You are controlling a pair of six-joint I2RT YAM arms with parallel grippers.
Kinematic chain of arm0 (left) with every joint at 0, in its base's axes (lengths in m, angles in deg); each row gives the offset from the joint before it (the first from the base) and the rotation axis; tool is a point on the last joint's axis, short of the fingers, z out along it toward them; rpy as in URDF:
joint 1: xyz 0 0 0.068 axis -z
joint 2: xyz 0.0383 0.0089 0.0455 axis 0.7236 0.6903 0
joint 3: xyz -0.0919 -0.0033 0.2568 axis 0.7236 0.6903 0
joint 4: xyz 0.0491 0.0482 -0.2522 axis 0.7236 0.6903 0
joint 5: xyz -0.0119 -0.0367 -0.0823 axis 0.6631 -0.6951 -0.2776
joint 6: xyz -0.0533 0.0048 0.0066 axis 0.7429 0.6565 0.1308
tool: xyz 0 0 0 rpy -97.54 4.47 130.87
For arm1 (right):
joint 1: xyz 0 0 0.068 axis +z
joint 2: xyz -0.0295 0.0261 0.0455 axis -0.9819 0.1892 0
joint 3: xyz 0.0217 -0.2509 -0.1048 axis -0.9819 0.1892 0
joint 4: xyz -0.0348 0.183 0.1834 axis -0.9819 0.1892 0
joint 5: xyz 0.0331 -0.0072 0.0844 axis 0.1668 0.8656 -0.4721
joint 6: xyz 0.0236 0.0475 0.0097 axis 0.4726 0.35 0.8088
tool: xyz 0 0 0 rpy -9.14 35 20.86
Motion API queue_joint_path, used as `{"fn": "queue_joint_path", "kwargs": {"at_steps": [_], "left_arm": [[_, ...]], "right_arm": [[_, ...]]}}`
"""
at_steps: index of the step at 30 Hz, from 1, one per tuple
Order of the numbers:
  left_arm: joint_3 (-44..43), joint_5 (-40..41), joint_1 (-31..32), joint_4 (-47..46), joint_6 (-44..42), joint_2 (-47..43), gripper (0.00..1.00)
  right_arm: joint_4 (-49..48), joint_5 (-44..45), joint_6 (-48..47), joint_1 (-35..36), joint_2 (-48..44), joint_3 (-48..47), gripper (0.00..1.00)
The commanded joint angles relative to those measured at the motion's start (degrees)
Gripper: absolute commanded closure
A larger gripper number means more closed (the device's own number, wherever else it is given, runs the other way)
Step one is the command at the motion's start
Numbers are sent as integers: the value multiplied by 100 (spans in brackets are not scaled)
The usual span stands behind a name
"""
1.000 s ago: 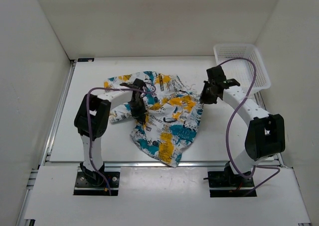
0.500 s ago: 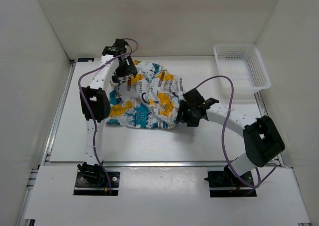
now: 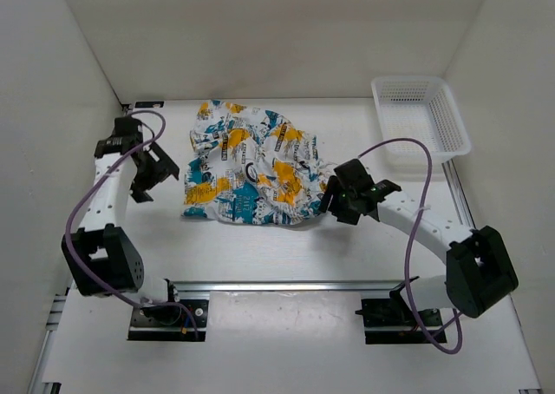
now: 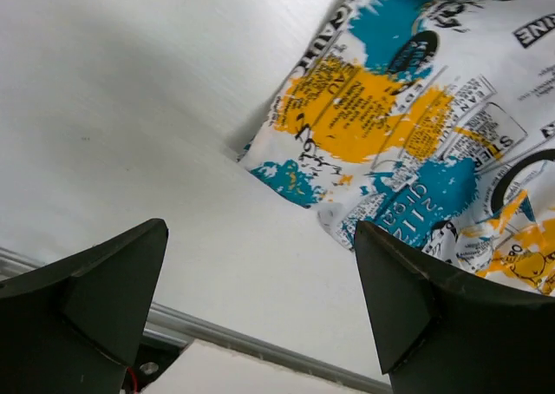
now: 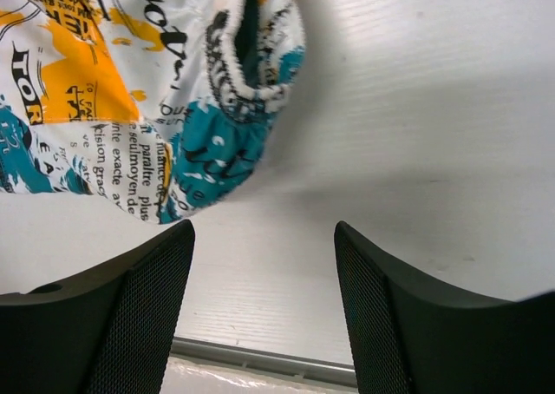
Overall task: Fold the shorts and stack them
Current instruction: Flatten the shorts out
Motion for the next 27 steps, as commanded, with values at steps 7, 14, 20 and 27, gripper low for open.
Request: {"fn": "queue_joint_path", "kwargs": {"at_steps": [7, 14, 20, 27], "left_arm": [[1891, -1411, -51, -1319, 354, 171, 23], [1681, -1043, -51, -1434, 354, 741, 40], [1425, -927, -51, -1539, 354, 1278, 58], [1267, -927, -51, -1539, 240, 1525, 90]], "right_arm": [[191, 49, -110, -440, -647, 131, 35], [-291, -821, -4, -993, -647, 473, 45], [-819, -1647, 172, -1231, -314, 623, 44], [-1487, -2035, 295, -1231, 485, 351, 42]]}}
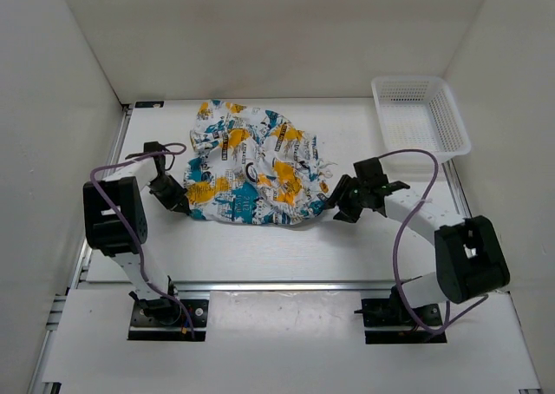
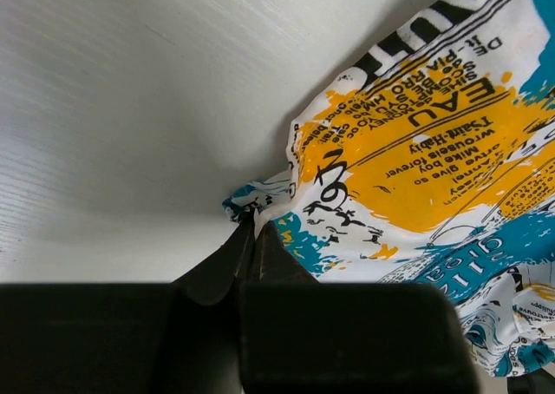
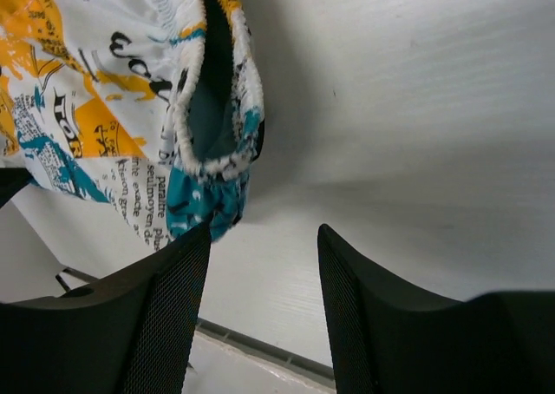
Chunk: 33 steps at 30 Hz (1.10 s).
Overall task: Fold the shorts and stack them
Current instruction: Flatten the shorts out
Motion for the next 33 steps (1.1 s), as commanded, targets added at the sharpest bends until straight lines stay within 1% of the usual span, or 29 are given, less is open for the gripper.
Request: {"fn": "queue_joint_path", "kwargs": {"at_steps": [1, 3, 6, 7, 8, 9, 10, 13, 16, 18, 20, 21, 23, 24, 25, 26, 27, 29, 30, 31, 32, 33], "left_arm": [[-175, 56, 0, -90, -59, -112, 90], [-175, 56, 0, -90, -59, -165, 90], [-175, -57, 0, -90, -112, -217, 90], [-175, -58, 0, -90, -112, -296, 90], [-175, -128, 0, -90, -164, -366, 90], [-245, -198, 0, -90, -165, -419, 90], [-341, -251, -53, -90, -165, -533, 90], [-666, -435, -193, 155, -226, -744, 90], [-1551, -629, -194, 463, -279, -1060, 90], [-1853, -700, -194, 673, -279, -1210, 90], [-2011, -700, -194, 727, -279, -1420, 90], [-2012, -700, -194, 805, -279, -1500, 90], [-1697, -700, -80, 806, -279, -1702, 90], [-1504, -700, -79, 806, -279, -1772, 90], [-1285, -700, -1, 754, -279, -1834, 90], [-769, -700, 52, 588, -218, -1948, 90], [-494, -647, 139, 473, -217, -1949, 90], [146, -647, 201, 306, -147, -1888, 90], [263, -699, 263, 236, -147, -1800, 84], [334, -700, 263, 183, -147, -1695, 74], [334, -752, 316, 182, -225, -1494, 55], [334, -752, 368, 182, -226, -1422, 47]], "right_arm": [[-556, -339, 104, -18, 350, -296, 42], [-609, -391, 104, -18, 640, -472, 43], [-715, -312, 104, 34, 1071, -718, 52], [-715, -312, 44, 34, 1237, -788, 67], [-715, -312, 43, 34, 1239, -954, 78], [-646, -312, -35, 34, 1239, -1060, 95], [-462, -234, -36, 34, 1178, -1166, 100], [-127, 205, -334, -114, 767, -1675, 100], [469, 469, -686, -325, 440, -2334, 100], [672, 636, -941, -404, 256, -2685, 100], [927, 873, -1160, -405, 115, -2740, 100], [928, 926, -1161, -405, -77, -2531, 100], [928, 1067, -1240, -405, -411, -2127, 100], [928, 1120, -1240, -405, -518, -1594, 100], [928, 1190, -1171, -405, -623, -1302, 100], [928, 1191, -1170, -353, -789, -994, 100], [850, 1191, -996, -352, -861, -391, 100], [736, 1191, -872, -352, -984, 114, 100], [648, 1191, -784, -352, -984, 308, 100], [595, 1130, -627, -352, -1063, 614, 100], [516, 1129, -564, -352, -1116, 722, 97], [515, 1068, -511, -352, -1116, 792, 88]]}}
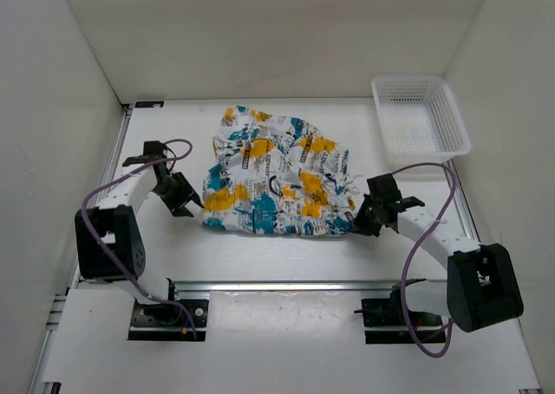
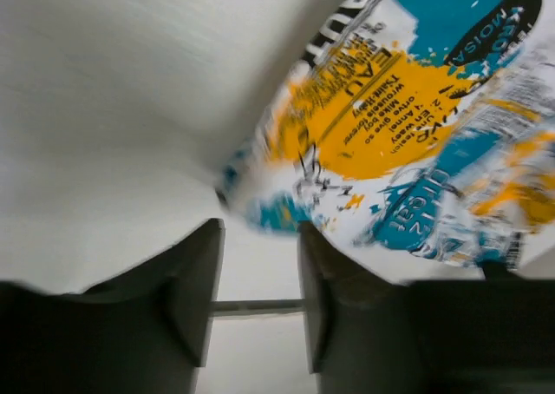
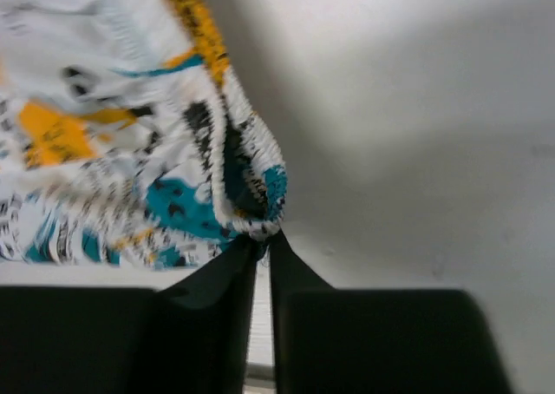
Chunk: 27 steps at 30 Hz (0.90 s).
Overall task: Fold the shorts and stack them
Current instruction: Flatten the shorts out, then fold the shorts
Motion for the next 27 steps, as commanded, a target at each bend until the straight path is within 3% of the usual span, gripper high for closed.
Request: {"fn": "queue_joint_path", "kwargs": {"at_steps": [1, 3, 4, 6, 11, 14, 15, 20, 22, 25, 26, 27], "left_arm": [[18, -72, 72, -194, -114, 80, 41], [78, -73, 124, -194, -115, -33, 22], [140, 5, 185, -194, -115, -104, 18], [280, 67, 186, -194, -54, -218, 15], [746, 190, 247, -194, 122, -351, 14], [931, 191, 370, -351, 175, -255, 13], [932, 138, 370, -352, 227, -193, 8], [817, 270, 713, -616, 403, 396, 8], [756, 331, 783, -747, 403, 572, 12], [589, 402, 845, -800, 456, 888, 29], [493, 402, 906, -800, 456, 1002, 40], [396, 402, 907, -800, 456, 1003, 63]], "right_arm": [[-116, 69, 211, -14, -259, 131, 79], [-116, 68, 211, -14, -330, 131, 66], [-116, 68, 211, -14, -409, 131, 58], [-55, 68, 211, -14, -462, 131, 44], [86, 68, 334, -14, -725, 26, 28], [199, 68, 456, -66, -839, 95, 27], [200, 68, 457, -66, -840, 96, 27], [130, 16, 562, -171, -893, 289, 27], [77, 16, 562, -172, -841, 289, 28], [-151, -98, 562, -172, -630, 289, 34], [-239, -99, 562, -172, -577, 289, 36], [-300, -159, 562, -172, -455, 289, 39]]}}
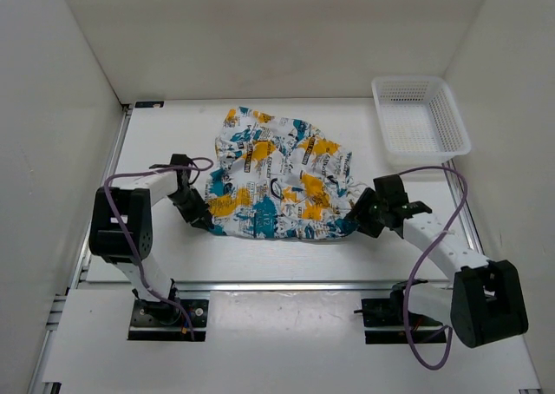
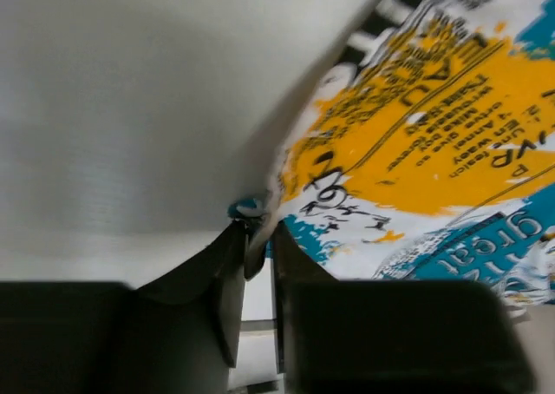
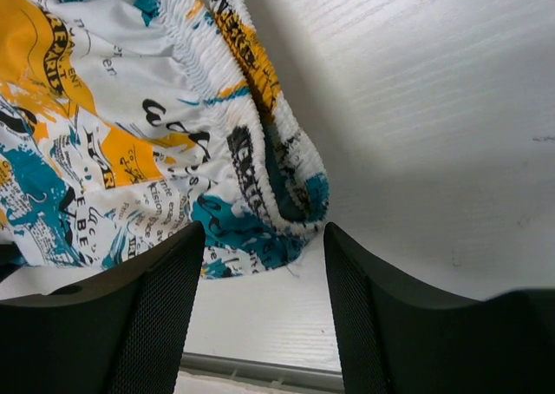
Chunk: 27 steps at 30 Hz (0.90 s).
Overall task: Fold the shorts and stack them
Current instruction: Fold the shorts
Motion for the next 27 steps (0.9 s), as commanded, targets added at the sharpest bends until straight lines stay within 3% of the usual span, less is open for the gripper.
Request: {"fn": "queue_joint_path", "kwargs": {"at_steps": [1, 2, 4, 6, 8, 14, 20, 22, 27], "left_arm": [[-258, 144, 87, -363, -16, 170, 77], [-336, 144, 87, -363, -16, 171, 86], [-407, 83, 87, -363, 37, 171, 90], [-582, 13, 140, -363, 37, 101, 90], [-688, -94, 140, -311, 37, -109, 90], [-1838, -94, 140, 400, -33, -786, 90], [-4263, 231, 140, 1594, -244, -1525, 90], [-5055, 232, 140, 1667, -315, -1893, 90], [-5820, 135, 140, 1316, -315, -2930, 90]], "right_arm": [[-360, -125, 53, -21, 265, 68, 41], [-526, -195, 1, -21, 423, 69, 47], [-659, -248, 0, -21, 608, 69, 56], [-712, -248, 0, -21, 767, 8, 81], [-598, -117, 0, -21, 750, -290, 100], [254, 375, -562, -21, 267, -1651, 100], [1150, 429, -1238, -21, -33, -3813, 100], [1554, 367, -1370, -21, -269, -4323, 100], [2196, 306, -1836, -21, -805, -5658, 100]]}}
